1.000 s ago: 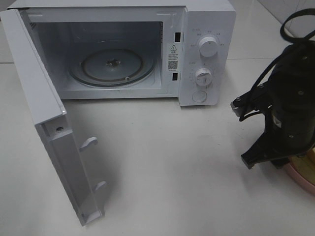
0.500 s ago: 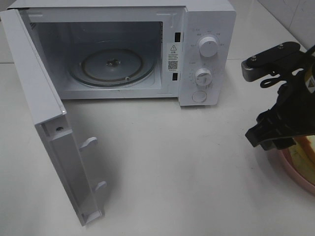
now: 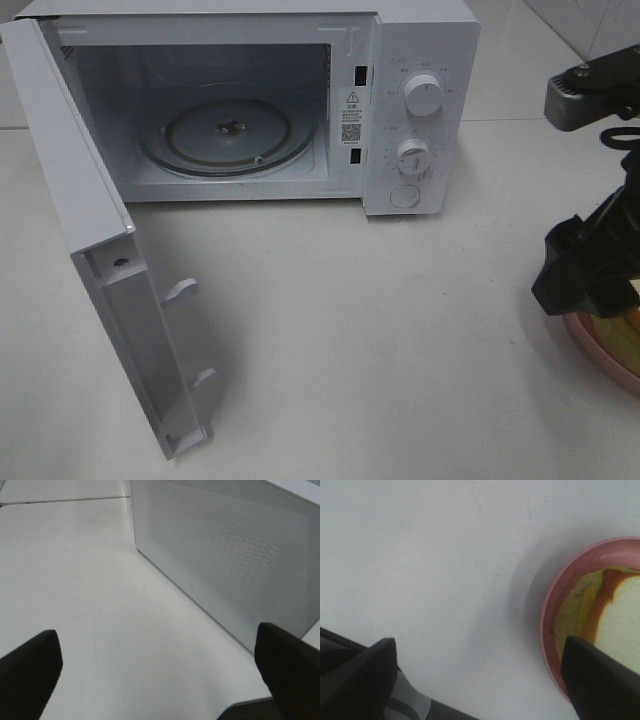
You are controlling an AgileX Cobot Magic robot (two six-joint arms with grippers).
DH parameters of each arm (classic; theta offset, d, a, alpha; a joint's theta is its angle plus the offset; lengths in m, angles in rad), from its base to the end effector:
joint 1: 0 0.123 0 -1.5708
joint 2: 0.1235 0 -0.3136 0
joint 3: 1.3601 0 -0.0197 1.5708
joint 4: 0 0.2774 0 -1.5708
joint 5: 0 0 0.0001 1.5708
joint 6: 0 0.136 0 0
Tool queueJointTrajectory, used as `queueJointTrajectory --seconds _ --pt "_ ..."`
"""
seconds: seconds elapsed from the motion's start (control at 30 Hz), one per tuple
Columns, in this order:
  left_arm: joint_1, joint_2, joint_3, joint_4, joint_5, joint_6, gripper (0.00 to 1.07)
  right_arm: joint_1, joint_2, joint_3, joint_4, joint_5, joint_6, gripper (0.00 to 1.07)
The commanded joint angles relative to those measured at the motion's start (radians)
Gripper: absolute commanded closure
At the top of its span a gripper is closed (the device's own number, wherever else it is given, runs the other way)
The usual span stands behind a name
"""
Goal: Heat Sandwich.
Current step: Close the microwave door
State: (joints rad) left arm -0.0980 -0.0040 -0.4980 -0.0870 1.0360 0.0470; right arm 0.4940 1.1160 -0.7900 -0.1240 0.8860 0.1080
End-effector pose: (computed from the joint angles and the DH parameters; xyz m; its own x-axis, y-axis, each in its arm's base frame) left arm 0.0295 -0.0131 0.2724 -0.4281 0.0447 -0.9026 0.1658 0.9857 -0.0299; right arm 0.2095 0.0980 0.2511 -0.8053 -0.4005 -0.4371 -0.4119 0.9083 -0.0735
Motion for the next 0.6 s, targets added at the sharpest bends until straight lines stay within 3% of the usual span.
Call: queueJointTrajectory --seconds 0.03,0.27,0.6 --pt "0.004 -0.022 0.004 0.000 -0.008 -0.003 0.03 -0.005 -0.042 -0.002 0.039 0.044 -0.037 0.25" --pt "0.004 -0.022 0.004 0.000 -0.008 -0.003 0.03 -0.005 -0.187 -0.002 0.145 0.099 -0.123 0.29" --pt "0.004 -0.022 0.004 0.000 -0.008 -0.003 0.03 -0.005 -0.354 -0.002 0.133 0.167 -0.123 0.30"
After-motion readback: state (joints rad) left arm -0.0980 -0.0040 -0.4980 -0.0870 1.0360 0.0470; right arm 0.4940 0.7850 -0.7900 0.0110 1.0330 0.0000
